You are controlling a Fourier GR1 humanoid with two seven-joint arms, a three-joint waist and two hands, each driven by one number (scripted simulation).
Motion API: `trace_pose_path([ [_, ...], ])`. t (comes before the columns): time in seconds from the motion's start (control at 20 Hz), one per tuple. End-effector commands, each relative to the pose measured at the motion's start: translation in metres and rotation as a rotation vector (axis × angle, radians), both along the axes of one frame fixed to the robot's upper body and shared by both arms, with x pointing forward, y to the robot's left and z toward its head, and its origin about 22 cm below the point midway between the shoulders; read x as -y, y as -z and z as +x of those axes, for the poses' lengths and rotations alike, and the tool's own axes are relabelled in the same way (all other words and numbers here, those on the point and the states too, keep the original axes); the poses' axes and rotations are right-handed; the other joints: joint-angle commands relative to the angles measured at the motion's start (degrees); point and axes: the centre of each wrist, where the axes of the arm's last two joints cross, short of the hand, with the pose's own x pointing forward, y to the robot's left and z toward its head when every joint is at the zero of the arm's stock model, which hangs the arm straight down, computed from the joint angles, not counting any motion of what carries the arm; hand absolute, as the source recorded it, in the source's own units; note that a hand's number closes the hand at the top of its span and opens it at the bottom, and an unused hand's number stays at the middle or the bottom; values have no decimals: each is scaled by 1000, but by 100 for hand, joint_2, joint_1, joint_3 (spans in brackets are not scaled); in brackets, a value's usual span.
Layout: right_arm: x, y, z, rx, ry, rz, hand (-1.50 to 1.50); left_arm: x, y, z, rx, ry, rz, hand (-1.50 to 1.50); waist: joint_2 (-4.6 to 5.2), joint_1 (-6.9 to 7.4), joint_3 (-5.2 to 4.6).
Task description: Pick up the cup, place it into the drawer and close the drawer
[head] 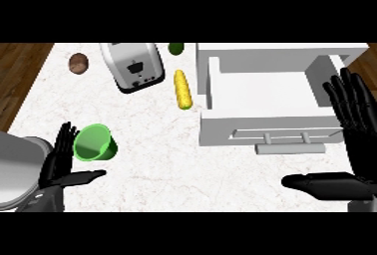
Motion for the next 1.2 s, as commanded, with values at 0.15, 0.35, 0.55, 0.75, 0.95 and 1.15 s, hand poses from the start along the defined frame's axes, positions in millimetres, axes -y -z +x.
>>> trace_pose_path([
  [0.15, 13, 6, 10, 3, 0, 7, -150, 31, -8, 32, 78, 38, -42, -150, 9, -19, 3],
  [0.35, -13, 20, 1, -18, -24, -3, -150, 6, -2, 9, 97, 67, -79, -150, 1, 13, 3],
  [0.55, -7, 3, 8, -3, -9, 4, -150, 23, 3, 12, 116, 100, -139, -150, 4, 5, 0],
  [0.75, 7, 17, -1, 2, -3, 20, -150, 20, 2, 11, 124, 147, -196, -150, 5, -15, 2],
  [0.95, -4, 10, -2, -14, -14, 26, -150, 26, -1, 19, 162, 191, -260, -150, 0, -24, -3],
  [1.15, 0, 16, 6, -10, -31, 21, -150, 46, -6, 35, 180, 243, -299, 150, 16, -29, -1],
])
